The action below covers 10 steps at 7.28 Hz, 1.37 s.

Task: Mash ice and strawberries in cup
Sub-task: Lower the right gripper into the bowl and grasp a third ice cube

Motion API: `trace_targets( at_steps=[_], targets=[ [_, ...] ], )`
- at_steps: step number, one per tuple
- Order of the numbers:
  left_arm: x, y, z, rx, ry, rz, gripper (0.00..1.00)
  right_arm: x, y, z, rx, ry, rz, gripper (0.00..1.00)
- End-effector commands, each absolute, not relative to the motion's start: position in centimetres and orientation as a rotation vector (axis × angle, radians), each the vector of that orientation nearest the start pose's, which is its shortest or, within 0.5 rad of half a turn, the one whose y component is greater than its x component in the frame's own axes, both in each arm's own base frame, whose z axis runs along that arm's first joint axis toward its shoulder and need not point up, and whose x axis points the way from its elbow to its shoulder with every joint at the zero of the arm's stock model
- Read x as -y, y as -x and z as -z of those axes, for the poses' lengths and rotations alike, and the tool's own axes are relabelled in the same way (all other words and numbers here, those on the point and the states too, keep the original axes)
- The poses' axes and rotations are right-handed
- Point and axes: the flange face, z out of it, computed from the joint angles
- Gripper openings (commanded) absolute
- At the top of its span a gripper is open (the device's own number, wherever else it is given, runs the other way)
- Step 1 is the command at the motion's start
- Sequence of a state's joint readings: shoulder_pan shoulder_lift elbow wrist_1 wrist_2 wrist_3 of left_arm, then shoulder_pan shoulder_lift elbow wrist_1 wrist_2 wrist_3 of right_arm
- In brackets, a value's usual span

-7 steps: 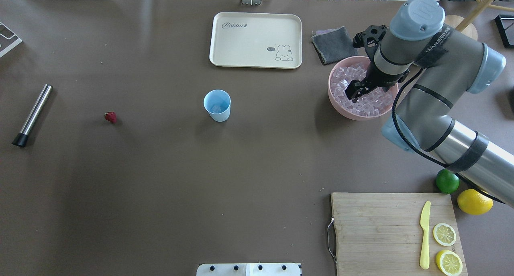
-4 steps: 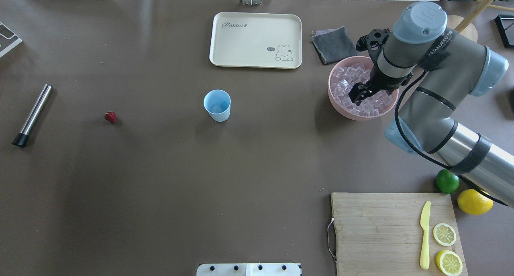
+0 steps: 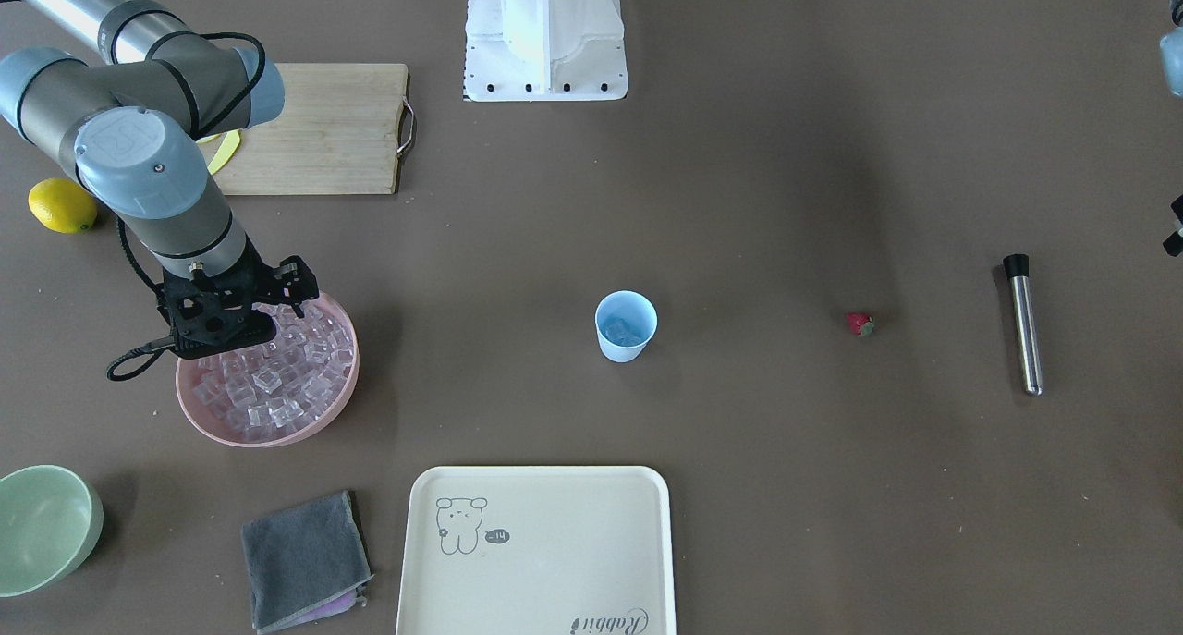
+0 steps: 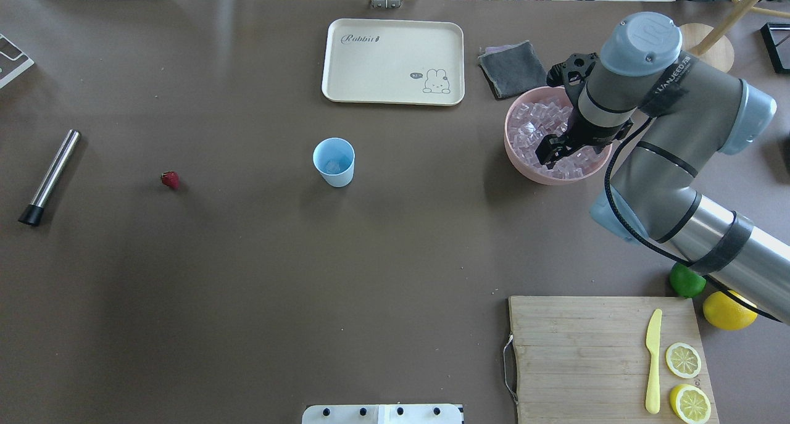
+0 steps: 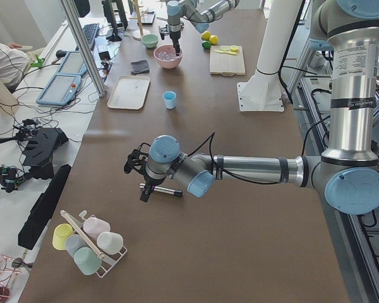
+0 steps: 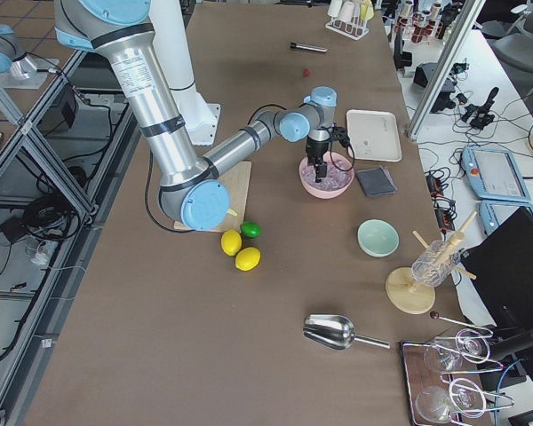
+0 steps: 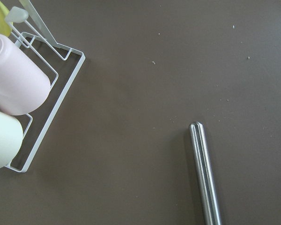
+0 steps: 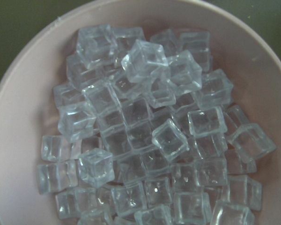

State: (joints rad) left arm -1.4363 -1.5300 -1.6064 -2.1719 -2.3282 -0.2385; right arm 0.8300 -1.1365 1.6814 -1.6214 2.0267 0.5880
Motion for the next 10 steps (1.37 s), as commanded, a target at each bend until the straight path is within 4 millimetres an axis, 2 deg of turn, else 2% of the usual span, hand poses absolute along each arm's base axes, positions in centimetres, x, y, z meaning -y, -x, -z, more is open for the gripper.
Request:
trace_targets(
  at_steps=[1, 2, 4, 6, 7, 9, 10],
  targets=[
    [50.46, -0.67, -59.07, -0.827, -0.42, -0.131, 0.97, 52.94, 37.63, -37.52, 0.656, -0.097, 0.252, 1.0],
    [50.47, -0.66, -59.07, -0.825, -0.42, -0.131, 0.97, 52.64, 37.91, -37.14, 0.663, -0.091, 0.235, 1.0],
    [50.4, -0.74, -58.97, -0.828, -0.421, -0.133, 0.97, 52.4, 38.22, -37.65, 0.656, -0.083, 0.24, 1.0],
    [50.26, -0.75, -58.64, -0.839, -0.431, -0.115, 0.97, 52.16, 38.1, -37.86, 0.655, -0.081, 0.236, 0.95],
    [50.41, -0.73, -58.77, -0.836, -0.433, -0.112, 0.97, 52.15, 38.11, -37.69, 0.658, -0.082, 0.236, 0.88],
    [50.4, -1.05, -58.76, -0.839, -0.429, -0.117, 0.97, 52.18, 38.12, -37.76, 0.655, -0.082, 0.237, 0.58],
    [50.4, -1.13, -58.76, -0.839, -0.429, -0.119, 0.97, 52.2, 38.1, -37.94, 0.651, -0.082, 0.235, 0.56]
  ],
)
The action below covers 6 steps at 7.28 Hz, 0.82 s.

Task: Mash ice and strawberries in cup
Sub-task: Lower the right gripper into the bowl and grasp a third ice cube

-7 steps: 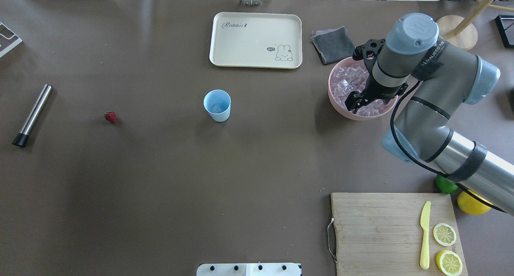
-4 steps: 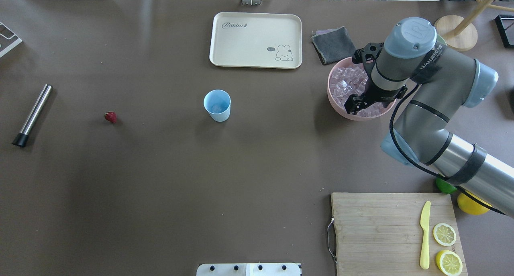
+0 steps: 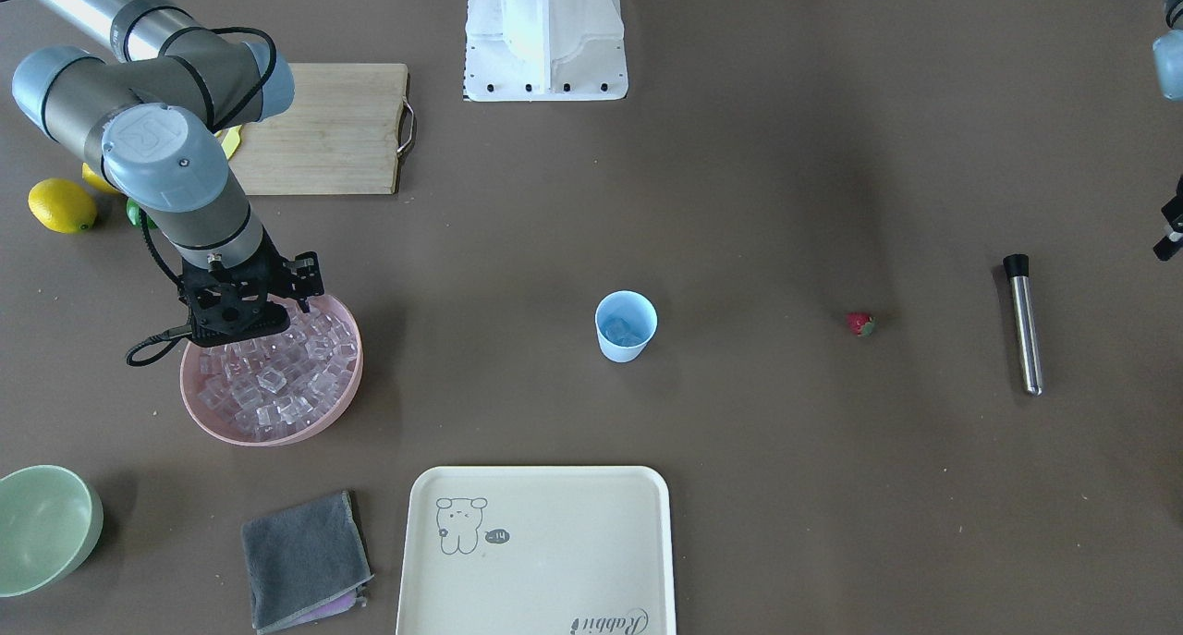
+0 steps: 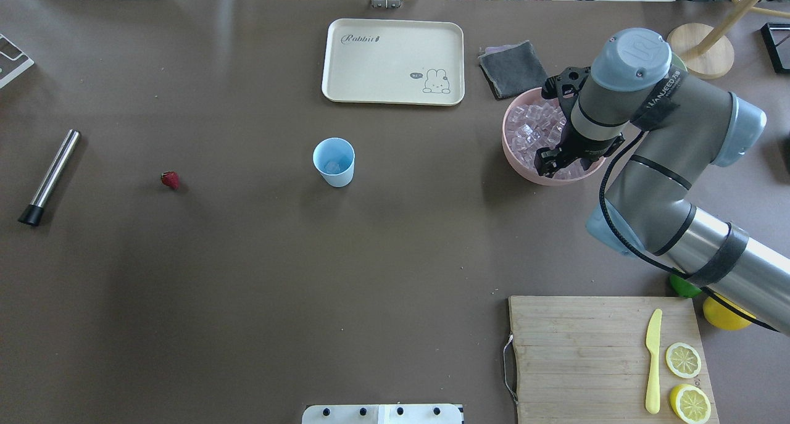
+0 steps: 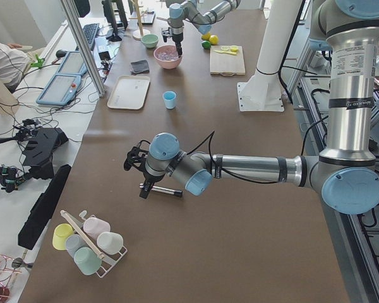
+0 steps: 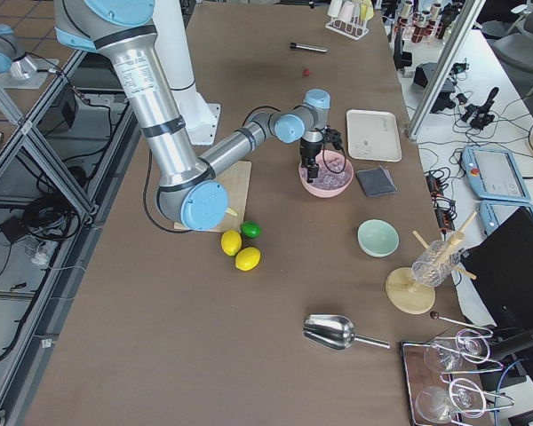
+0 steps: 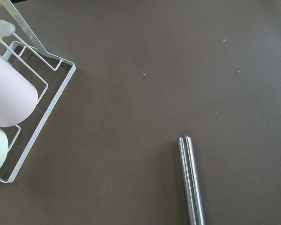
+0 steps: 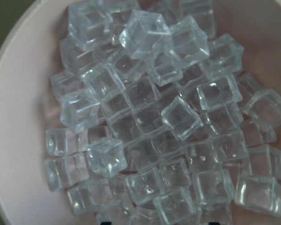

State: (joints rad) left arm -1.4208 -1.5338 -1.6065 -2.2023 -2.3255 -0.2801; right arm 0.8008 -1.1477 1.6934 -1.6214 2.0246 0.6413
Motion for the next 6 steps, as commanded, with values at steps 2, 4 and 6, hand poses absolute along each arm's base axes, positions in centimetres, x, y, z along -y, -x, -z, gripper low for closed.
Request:
trace_targets(
  at_steps=[2, 4, 6],
  targets=[
    [50.39, -1.58, -58.83, -0.84, -0.425, -0.127, 0.97, 52.22, 38.1, -37.95, 0.65, -0.083, 0.235, 0.55],
    [50.39, -1.58, -58.83, -0.84, -0.425, -0.127, 0.97, 52.2, 38.07, -38.05, 0.648, -0.083, 0.234, 0.53],
    [50.39, -1.66, -58.83, -0.84, -0.425, -0.128, 0.97, 52.2, 38.04, -37.99, 0.648, -0.085, 0.234, 0.49]
  ],
)
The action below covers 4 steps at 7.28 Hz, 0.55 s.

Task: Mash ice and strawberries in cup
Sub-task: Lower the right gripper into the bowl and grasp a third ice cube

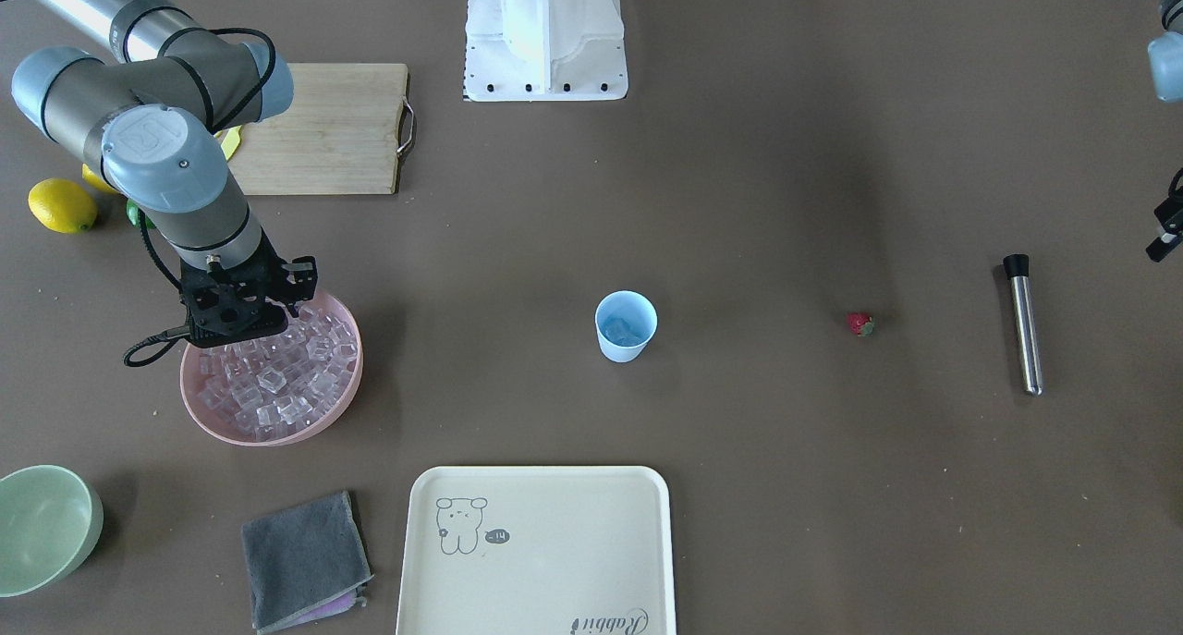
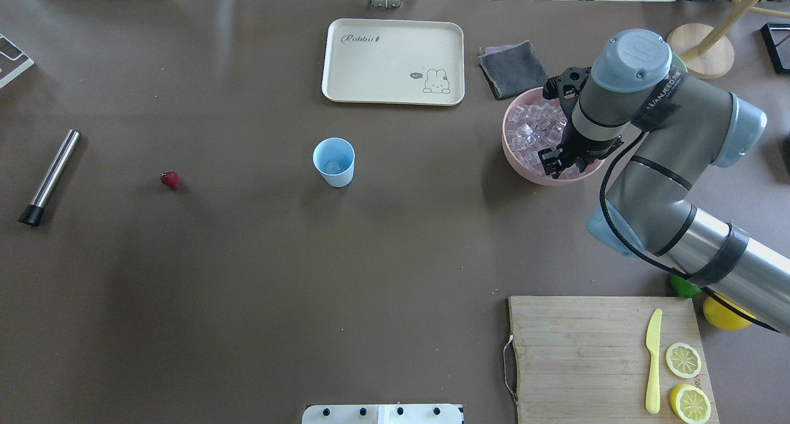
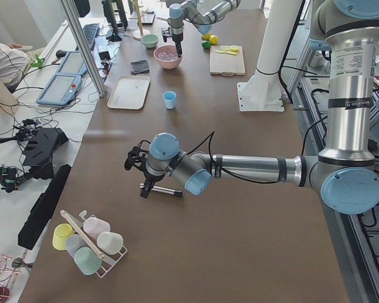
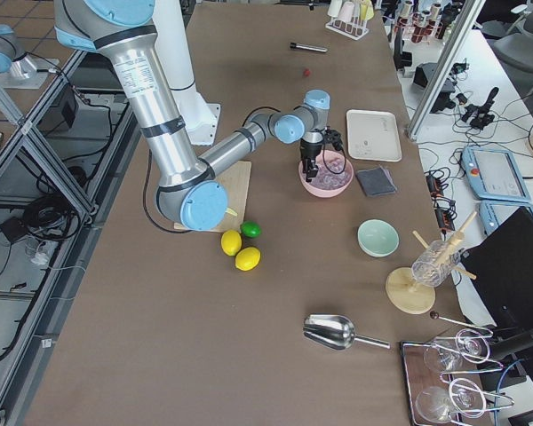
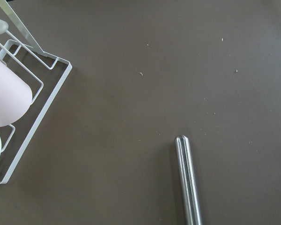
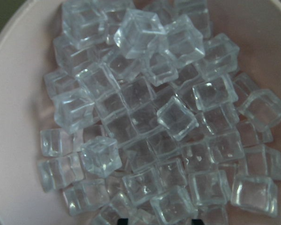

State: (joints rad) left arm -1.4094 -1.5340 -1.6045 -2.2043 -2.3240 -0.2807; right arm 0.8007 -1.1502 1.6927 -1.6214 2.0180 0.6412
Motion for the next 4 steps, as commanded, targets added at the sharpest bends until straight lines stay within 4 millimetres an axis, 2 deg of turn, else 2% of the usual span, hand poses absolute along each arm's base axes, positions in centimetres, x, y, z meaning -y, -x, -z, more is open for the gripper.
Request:
trace_targets(
  at_steps=[1, 4],
  targets=[
    [50.39, -1.74, -58.83, -0.841, -0.424, -0.129, 0.97, 52.18, 38.02, -37.92, 0.649, -0.086, 0.234, 0.31],
    [50.37, -1.9, -58.49, -0.847, -0.422, -0.119, 0.97, 52.13, 37.93, -37.64, 0.651, -0.093, 0.234, 0.22]
  ],
)
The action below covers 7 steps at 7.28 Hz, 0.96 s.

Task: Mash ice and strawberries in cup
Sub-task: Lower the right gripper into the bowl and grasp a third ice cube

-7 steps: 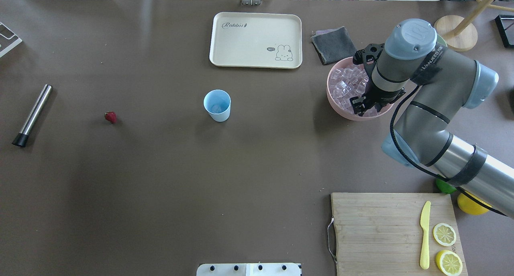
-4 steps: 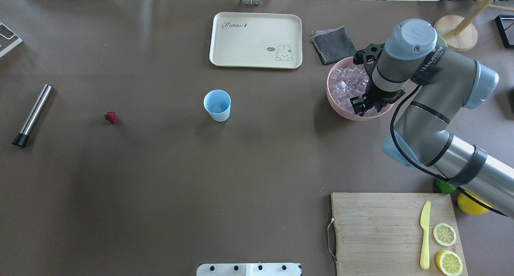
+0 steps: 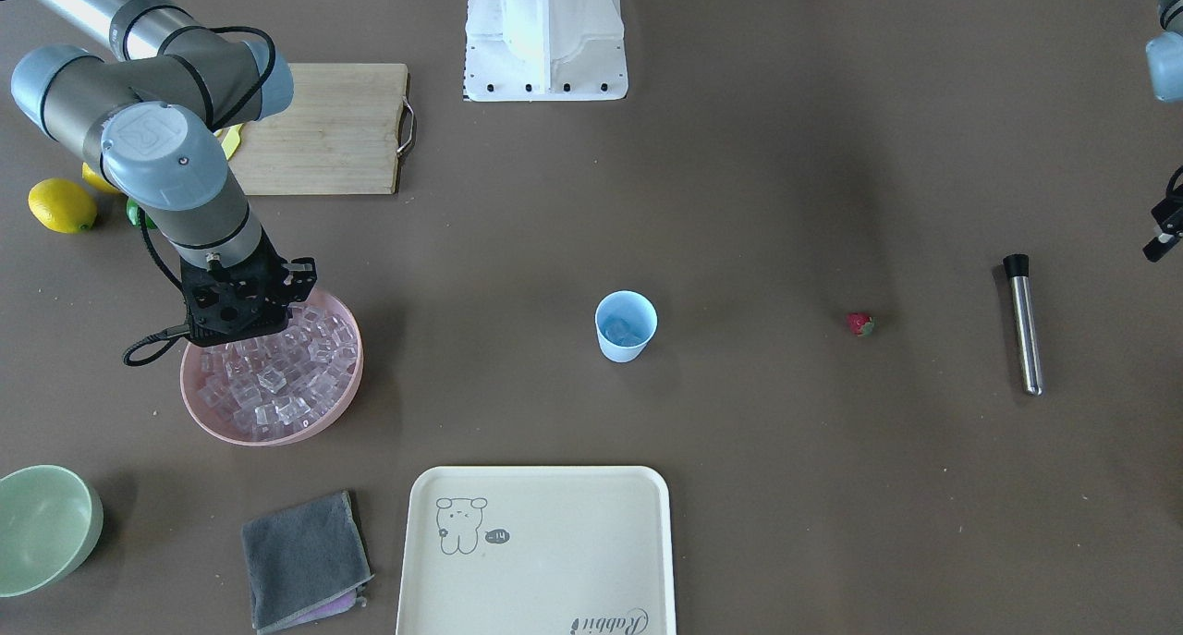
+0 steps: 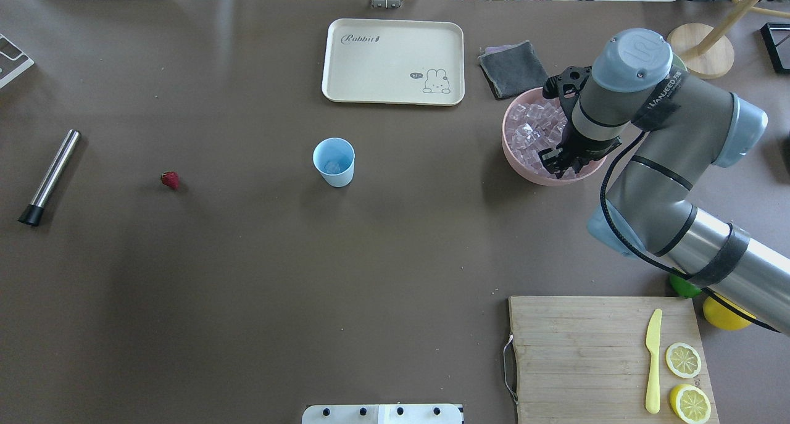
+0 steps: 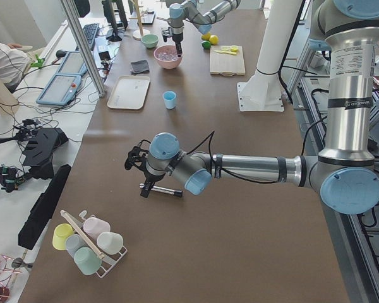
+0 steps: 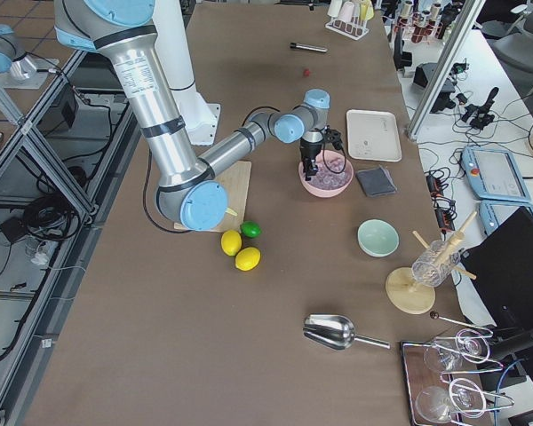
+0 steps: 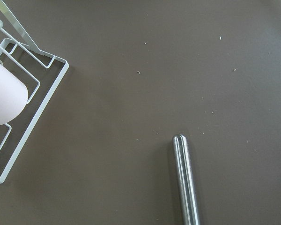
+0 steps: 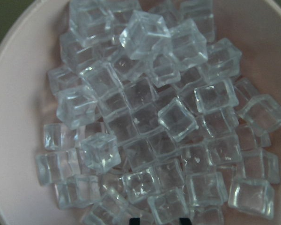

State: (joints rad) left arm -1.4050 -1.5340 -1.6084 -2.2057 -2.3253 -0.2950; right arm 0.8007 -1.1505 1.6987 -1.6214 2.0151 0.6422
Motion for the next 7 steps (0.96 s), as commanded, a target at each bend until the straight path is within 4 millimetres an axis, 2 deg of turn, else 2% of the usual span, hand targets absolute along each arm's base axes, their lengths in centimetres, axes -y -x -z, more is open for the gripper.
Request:
trace_targets(
  at_steps=[1, 2, 3, 4, 5, 6, 7],
  targets=[
    [50.4, -1.9, -58.6, -0.847, -0.42, -0.118, 0.97, 52.2, 37.9, -37.6, 0.65, -0.093, 0.232, 0.18],
    [50.4, -1.9, -58.6, -0.847, -0.42, -0.118, 0.97, 52.2, 37.9, -37.3, 0.654, -0.098, 0.233, 0.06],
    [50.4, -1.9, -58.6, -0.847, -0.42, -0.118, 0.97, 52.3, 37.3, -36.3, 0.666, -0.11, 0.232, 0.04],
    [50.4, -1.9, -58.4, -0.848, -0.423, -0.119, 0.97, 53.3, 35.5, -35.0, 0.675, -0.121, 0.204, 0.02],
    [50.4, -1.8, -58.4, -0.849, -0.423, -0.117, 0.97, 54.8, 35.1, -31.5, 0.683, -0.138, 0.184, 0.0],
    [50.4, -1.9, -58.5, -0.848, -0.421, -0.117, 0.97, 56.4, 34.6, -26.8, 0.708, -0.125, 0.154, 0.0],
    [50.4, -2.0, -58.6, -0.847, -0.418, -0.119, 0.97, 57.8, 35.3, -21.7, 0.745, -0.119, 0.093, 0.0]
  ],
)
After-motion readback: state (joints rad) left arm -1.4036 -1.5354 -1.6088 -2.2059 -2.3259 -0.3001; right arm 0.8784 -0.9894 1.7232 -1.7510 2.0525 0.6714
